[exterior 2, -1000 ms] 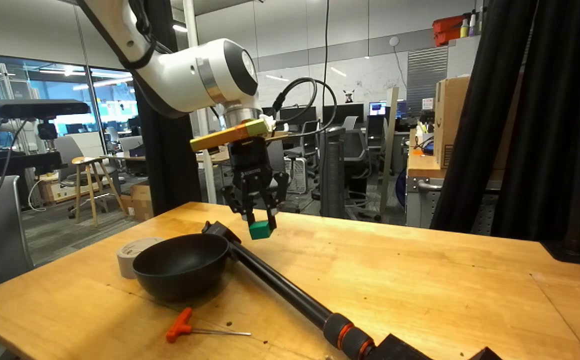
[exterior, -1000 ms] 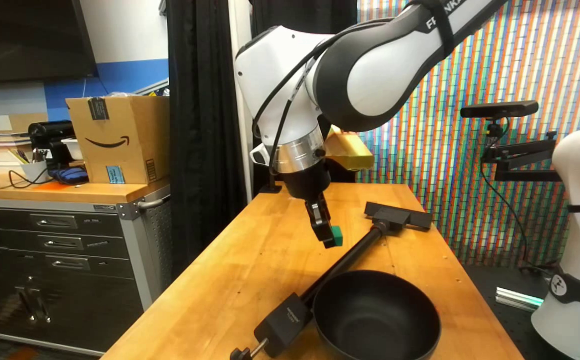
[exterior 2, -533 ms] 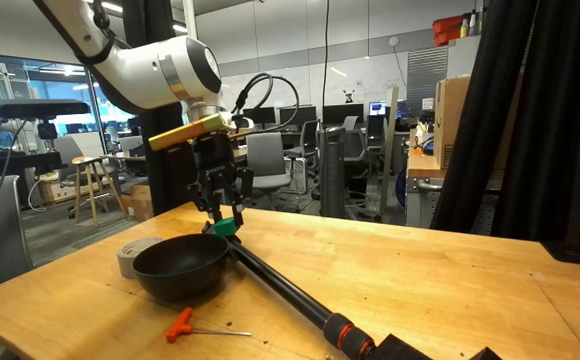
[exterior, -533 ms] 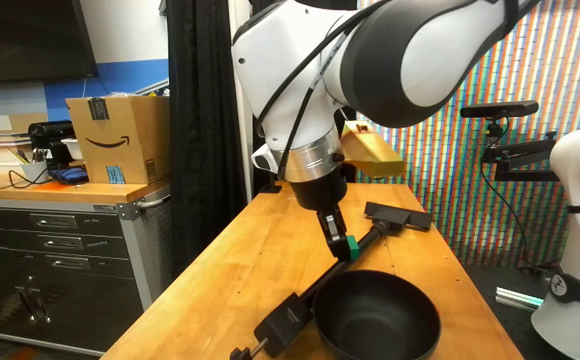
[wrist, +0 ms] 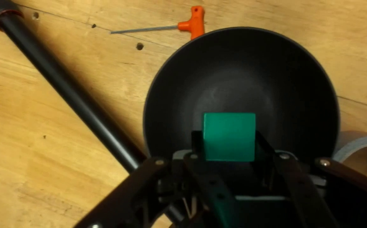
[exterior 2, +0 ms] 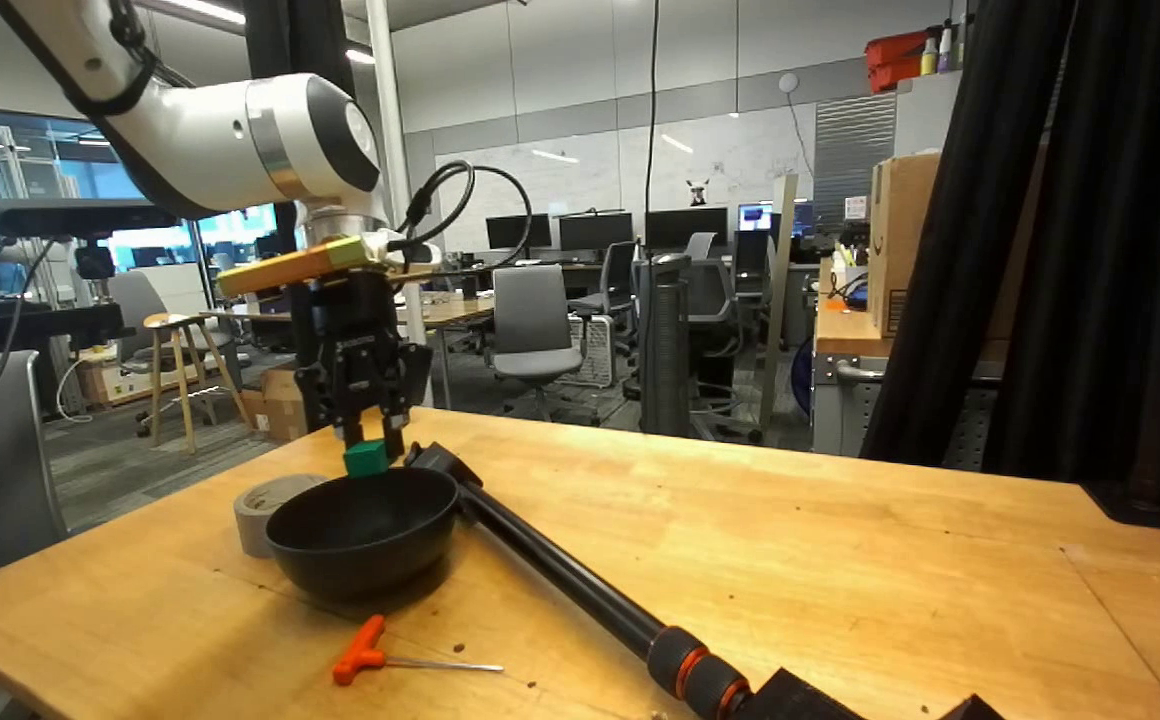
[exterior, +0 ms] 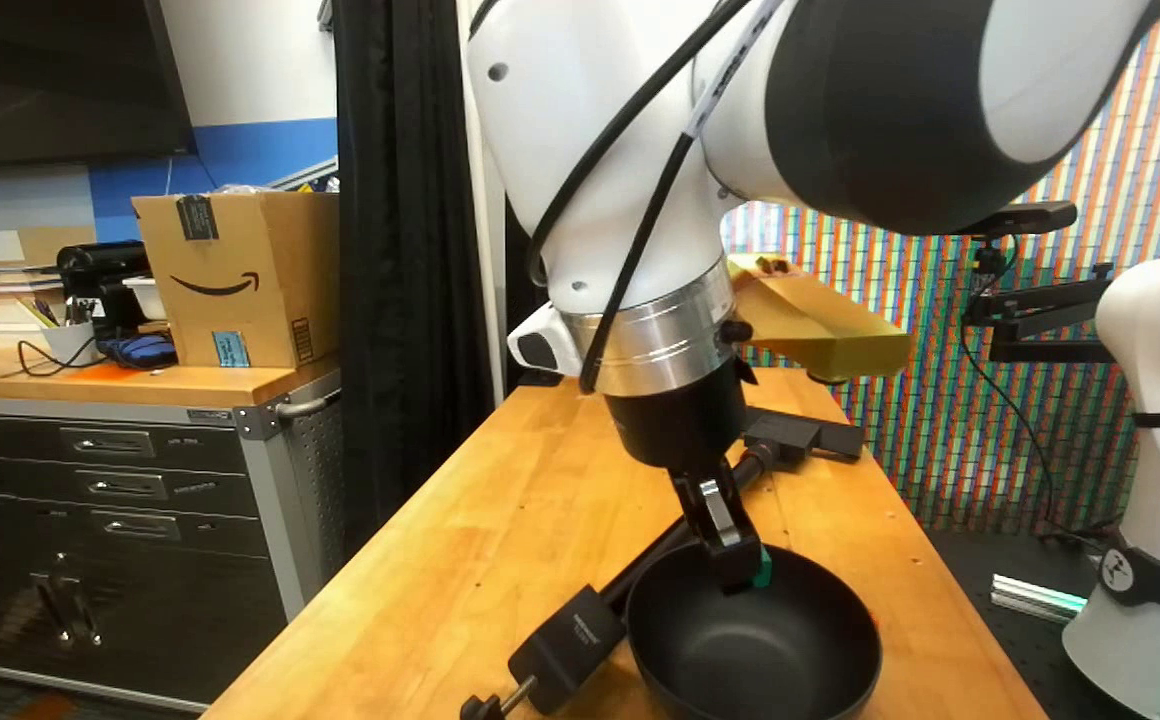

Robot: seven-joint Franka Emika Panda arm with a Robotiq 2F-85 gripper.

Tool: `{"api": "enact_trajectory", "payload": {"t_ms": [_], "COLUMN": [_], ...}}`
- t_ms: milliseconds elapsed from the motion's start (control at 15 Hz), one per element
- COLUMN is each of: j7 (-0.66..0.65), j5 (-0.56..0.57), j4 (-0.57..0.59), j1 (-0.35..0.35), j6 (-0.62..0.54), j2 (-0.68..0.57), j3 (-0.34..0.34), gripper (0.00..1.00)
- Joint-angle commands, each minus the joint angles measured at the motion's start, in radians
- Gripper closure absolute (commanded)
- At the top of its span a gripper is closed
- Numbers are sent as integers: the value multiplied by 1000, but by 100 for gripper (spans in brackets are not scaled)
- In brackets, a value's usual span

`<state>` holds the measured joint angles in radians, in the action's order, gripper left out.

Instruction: Pick up the green cube and put it in the bowl

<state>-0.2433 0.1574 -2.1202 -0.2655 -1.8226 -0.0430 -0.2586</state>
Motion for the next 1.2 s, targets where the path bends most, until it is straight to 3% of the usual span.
{"api": "enact_trajectory", "payload": {"t_ms": [0,267,333,400,600,667,1133], "j7": [61,79,74,52,55,55,56], "j5": [-89,-74,-63,-62,-62,-62,-62], "j4": [-50,-80,-86,-49,-61,-61,-61], "j1": [1,3,3,-1,0,0,0], "j6": [-56,-93,-92,-66,-70,-70,-70], "j2": [52,56,55,16,17,17,20], "j3": [-3,1,1,-1,-1,-1,-1], "gripper": [86,86,36,60,39,36,36]}}
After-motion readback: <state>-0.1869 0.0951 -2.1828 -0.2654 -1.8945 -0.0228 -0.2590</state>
